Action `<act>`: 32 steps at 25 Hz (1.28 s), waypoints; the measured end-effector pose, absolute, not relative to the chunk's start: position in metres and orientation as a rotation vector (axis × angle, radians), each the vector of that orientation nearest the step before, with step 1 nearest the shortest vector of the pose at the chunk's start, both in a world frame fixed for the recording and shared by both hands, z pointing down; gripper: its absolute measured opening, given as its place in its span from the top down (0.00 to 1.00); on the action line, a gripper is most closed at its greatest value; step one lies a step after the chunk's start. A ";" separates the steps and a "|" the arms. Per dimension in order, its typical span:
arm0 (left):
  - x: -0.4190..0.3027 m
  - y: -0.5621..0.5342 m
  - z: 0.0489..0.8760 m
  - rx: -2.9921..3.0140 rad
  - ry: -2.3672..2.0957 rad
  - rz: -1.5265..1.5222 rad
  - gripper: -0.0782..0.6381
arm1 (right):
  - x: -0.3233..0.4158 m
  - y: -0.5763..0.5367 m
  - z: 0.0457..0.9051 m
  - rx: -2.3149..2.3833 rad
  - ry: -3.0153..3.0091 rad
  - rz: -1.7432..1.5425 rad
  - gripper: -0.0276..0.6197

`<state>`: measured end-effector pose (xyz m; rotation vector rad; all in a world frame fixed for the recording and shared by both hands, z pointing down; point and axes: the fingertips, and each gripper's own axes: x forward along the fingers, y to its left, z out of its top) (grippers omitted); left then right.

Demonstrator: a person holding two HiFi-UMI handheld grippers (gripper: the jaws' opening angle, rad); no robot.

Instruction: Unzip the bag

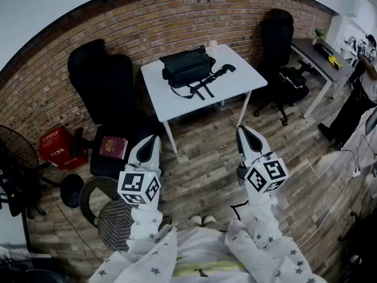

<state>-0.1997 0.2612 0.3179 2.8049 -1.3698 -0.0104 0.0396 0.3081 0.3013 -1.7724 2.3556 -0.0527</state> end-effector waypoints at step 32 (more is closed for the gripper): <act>-0.176 0.253 0.337 2.702 -1.481 0.026 0.89 | 0.088 0.286 0.320 -1.738 2.331 -0.132 0.95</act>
